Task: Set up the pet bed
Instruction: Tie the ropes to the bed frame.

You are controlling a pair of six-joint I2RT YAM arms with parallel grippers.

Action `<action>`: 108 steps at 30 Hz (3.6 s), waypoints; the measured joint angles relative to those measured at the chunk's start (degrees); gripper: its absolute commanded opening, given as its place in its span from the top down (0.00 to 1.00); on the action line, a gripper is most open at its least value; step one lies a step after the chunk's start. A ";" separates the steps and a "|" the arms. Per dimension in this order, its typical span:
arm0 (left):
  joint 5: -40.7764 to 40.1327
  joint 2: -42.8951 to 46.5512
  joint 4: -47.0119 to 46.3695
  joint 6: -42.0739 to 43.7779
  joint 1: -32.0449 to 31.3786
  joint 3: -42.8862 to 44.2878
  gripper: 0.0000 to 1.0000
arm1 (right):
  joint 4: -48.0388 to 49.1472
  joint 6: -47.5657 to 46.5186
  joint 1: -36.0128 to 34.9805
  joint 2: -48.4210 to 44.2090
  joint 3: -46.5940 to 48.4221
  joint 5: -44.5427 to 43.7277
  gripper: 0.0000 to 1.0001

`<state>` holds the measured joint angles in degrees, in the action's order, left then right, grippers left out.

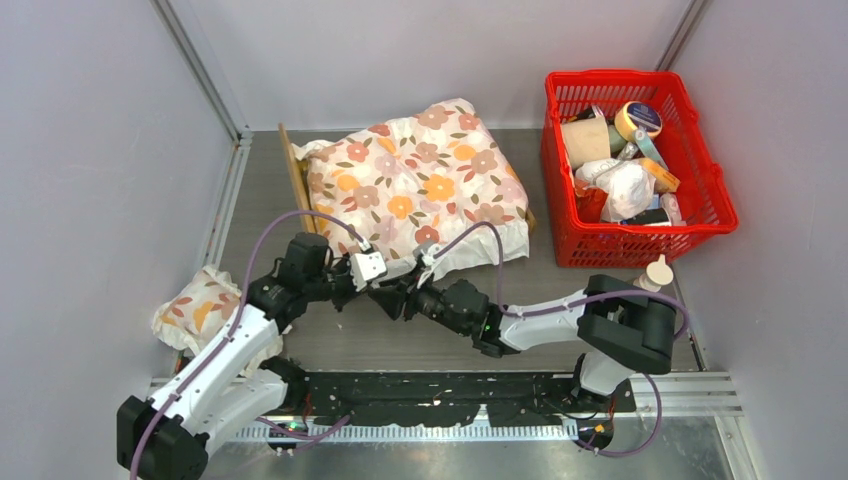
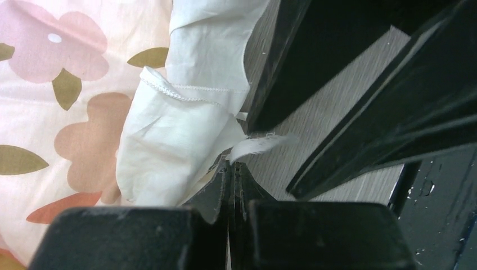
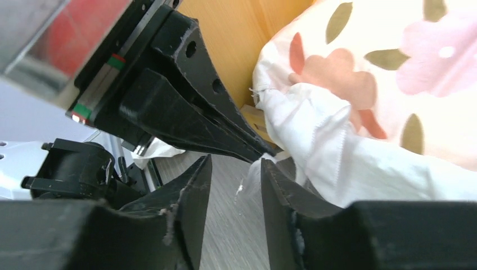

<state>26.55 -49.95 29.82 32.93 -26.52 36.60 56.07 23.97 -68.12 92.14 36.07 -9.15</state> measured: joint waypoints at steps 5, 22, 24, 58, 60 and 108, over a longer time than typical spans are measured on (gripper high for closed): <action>1.11 0.59 -0.48 -2.86 0.04 0.00 1.00 | 8.15 -3.52 0.00 -2.01 -6.54 -2.73 0.49; 2.64 2.01 -0.46 -5.99 1.44 0.00 1.00 | 28.09 -15.56 -2.45 14.88 -7.26 -3.61 0.53; 2.64 2.19 -0.48 -5.99 1.46 0.00 1.00 | 28.35 -16.22 -2.56 16.15 -5.35 -3.63 0.53; -25.09 10.93 2.38 -42.56 1.73 9.38 0.49 | -2.93 -13.05 -2.64 18.25 9.11 -8.17 0.95; -28.22 11.15 4.13 -46.53 2.01 9.38 0.46 | -8.68 -13.00 -2.64 18.25 12.02 -7.65 0.95; -18.91 14.80 16.15 -54.60 6.67 5.66 0.50 | -16.76 -15.23 -1.33 14.40 18.40 5.64 0.95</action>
<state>7.64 -35.16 45.98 -21.67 -19.86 42.26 39.31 8.73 -69.45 106.54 54.48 -3.51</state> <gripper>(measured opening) 0.494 0.060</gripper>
